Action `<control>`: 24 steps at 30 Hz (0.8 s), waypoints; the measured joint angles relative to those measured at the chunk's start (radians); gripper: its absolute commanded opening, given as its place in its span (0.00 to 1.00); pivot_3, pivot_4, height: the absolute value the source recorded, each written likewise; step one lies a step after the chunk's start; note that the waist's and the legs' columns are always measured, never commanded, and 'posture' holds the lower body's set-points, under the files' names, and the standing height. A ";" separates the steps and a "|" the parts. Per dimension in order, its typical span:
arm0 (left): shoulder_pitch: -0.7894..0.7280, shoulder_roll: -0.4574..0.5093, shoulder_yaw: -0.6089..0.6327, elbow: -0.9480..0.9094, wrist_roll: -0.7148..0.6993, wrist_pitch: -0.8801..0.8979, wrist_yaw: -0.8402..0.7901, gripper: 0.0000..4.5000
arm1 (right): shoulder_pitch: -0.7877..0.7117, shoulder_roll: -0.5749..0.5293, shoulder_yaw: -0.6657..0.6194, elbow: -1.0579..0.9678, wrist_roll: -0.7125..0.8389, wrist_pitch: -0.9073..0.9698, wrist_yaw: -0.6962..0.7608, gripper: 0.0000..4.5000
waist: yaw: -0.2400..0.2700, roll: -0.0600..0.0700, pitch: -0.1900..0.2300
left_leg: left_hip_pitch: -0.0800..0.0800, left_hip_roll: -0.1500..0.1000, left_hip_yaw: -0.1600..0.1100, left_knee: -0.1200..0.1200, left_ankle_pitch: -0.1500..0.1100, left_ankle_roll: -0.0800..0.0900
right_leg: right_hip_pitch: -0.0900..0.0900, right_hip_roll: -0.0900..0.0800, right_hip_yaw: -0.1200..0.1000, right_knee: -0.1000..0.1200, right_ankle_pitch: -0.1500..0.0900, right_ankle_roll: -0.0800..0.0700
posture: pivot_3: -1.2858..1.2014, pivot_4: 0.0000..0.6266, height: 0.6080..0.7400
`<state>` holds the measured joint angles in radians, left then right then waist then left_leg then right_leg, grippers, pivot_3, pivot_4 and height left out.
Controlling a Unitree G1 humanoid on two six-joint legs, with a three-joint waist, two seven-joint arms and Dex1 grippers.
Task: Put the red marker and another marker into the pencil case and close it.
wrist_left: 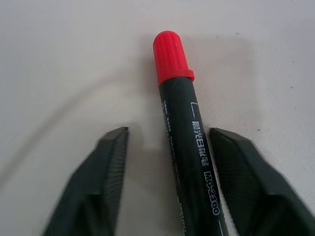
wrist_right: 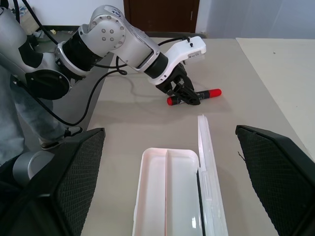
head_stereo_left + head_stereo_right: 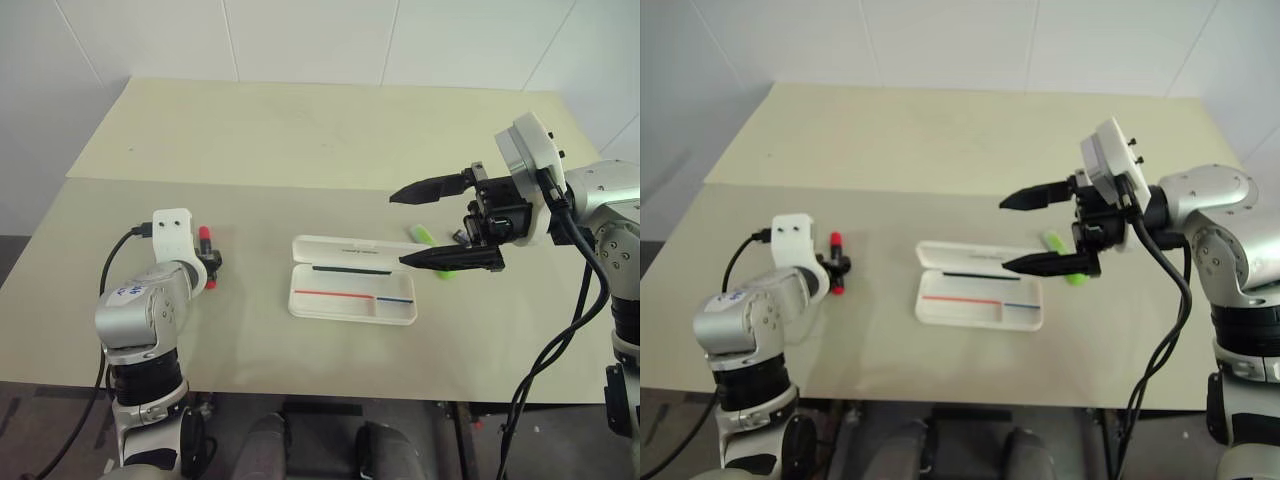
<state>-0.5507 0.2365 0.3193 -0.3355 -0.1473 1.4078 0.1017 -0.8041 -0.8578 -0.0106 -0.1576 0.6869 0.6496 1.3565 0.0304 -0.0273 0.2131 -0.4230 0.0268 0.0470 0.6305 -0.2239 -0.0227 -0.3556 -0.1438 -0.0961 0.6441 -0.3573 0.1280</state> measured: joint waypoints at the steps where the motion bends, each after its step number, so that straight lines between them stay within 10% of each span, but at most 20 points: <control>1: 0.000 0.004 0.000 0.003 0.000 -0.004 -0.008 0.31 | 0.000 0.000 0.000 0.000 -0.003 0.000 0.000 1.00 | 0.000 0.000 0.000 | 0.000 0.000 0.000 0.000 0.000 0.000 | 0.000 0.000 0.000 0.000 0.000 0.000 | 0.52 0.24 1.00; 4: 0.000 0.027 0.002 0.021 -0.006 -0.018 -0.050 0.13 | -0.001 0.000 0.001 0.000 -0.009 0.000 -0.003 1.00 | 0.000 0.000 0.000 | 0.000 0.000 0.000 0.000 0.000 0.000 | 0.000 0.000 0.000 0.000 0.000 0.000 | 0.52 0.24 1.00; 9: -0.001 0.101 -0.027 0.037 -0.045 -0.040 -0.161 0.13 | -0.014 0.005 0.003 0.000 -0.017 0.001 -0.010 1.00 | -0.002 -0.001 0.000 | -0.001 0.000 0.000 0.000 0.000 0.000 | -0.001 0.000 0.000 0.000 0.000 0.000 | 0.52 0.24 1.00; 19: 0.155 0.710 -0.106 -0.121 -0.226 -0.310 -0.747 0.13 | -0.026 0.005 0.007 0.004 -0.030 0.004 -0.017 1.00 | -0.030 -0.001 0.001 | 0.000 0.005 0.007 -0.004 -0.003 -0.003 | -0.005 0.006 0.006 0.000 0.001 -0.001 | 0.52 0.24 1.00; 24: 0.312 0.818 -0.106 -0.204 -0.264 -0.521 -0.973 0.13 | -0.029 0.003 0.006 0.001 -0.039 0.007 -0.021 1.00 | -0.029 -0.001 0.001 | 0.000 0.005 0.008 -0.002 -0.004 -0.002 | -0.006 0.005 0.008 -0.002 0.001 -0.001 | 0.52 0.24 1.00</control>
<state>-0.2386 1.0543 0.2136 -0.5392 -0.4110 0.8863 -0.8711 -0.8331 -0.8551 -0.0043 -0.1563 0.6484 0.6570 1.3355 0.0012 -0.0279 0.2142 -0.4233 0.0323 0.0553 0.6281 -0.2275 -0.0247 -0.3619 -0.1384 -0.0878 0.6422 -0.3568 0.1266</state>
